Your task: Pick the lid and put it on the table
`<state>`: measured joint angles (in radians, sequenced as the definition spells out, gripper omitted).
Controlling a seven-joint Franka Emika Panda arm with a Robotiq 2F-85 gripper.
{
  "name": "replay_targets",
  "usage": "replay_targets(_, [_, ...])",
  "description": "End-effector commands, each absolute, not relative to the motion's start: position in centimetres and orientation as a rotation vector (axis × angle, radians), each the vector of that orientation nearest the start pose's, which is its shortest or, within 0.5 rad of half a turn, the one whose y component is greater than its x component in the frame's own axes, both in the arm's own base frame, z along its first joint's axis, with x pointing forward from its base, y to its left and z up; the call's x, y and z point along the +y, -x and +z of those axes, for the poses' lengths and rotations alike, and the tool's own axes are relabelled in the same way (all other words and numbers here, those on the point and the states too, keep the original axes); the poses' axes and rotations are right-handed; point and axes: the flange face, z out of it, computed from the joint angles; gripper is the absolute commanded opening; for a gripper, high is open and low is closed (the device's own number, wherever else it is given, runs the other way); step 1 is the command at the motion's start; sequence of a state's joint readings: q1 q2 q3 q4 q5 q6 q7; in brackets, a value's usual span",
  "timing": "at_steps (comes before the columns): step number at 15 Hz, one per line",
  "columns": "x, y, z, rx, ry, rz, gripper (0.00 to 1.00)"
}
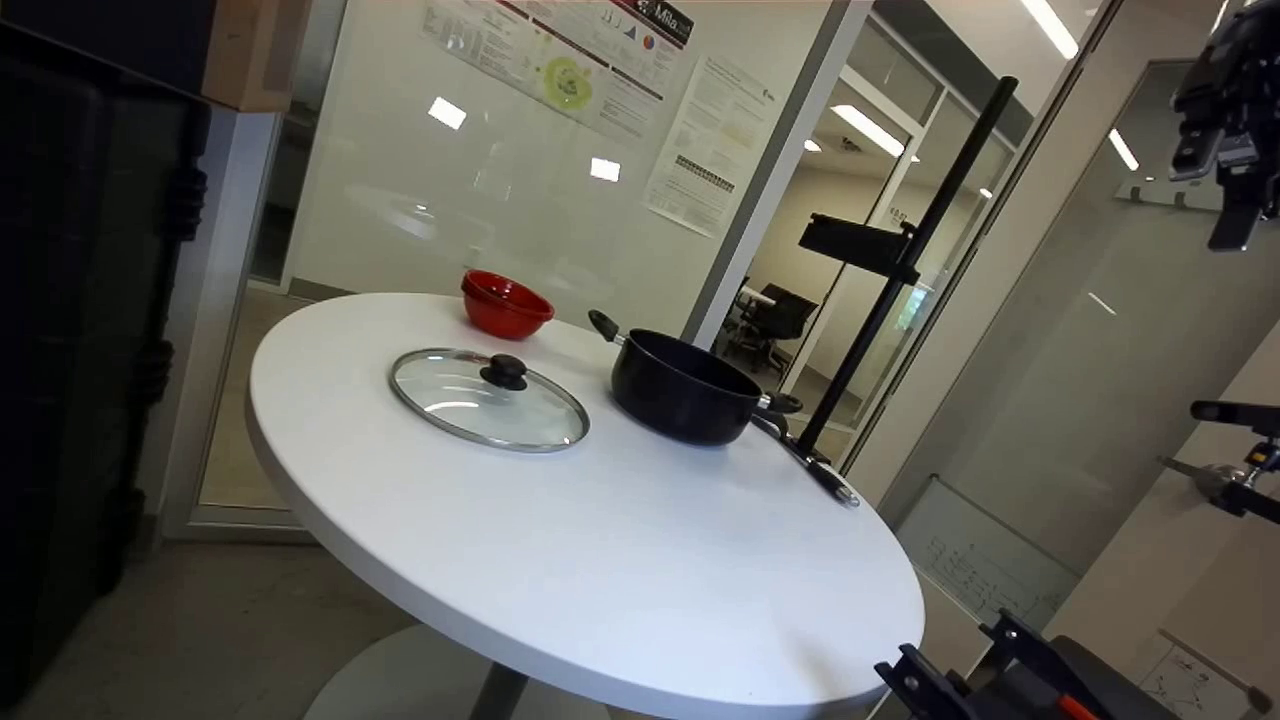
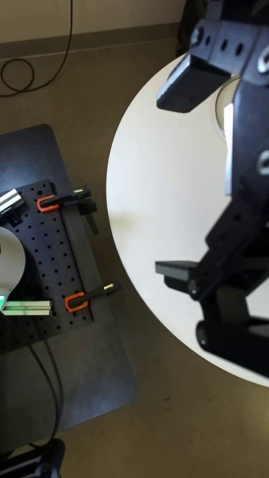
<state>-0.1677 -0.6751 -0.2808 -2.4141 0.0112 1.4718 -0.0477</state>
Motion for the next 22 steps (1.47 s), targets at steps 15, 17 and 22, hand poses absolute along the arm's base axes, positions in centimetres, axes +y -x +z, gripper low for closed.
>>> replay_targets(15, [-2.7, -40.3, 42.8, 0.203, 2.948, -0.277, 1.00])
replay_targets(17, [-1.9, -41.0, 41.4, 0.188, 2.959, -0.251, 1.00])
replay_targets(22, [-2.6, -40.7, 42.4, 0.209, 2.951, -0.282, 1.00])
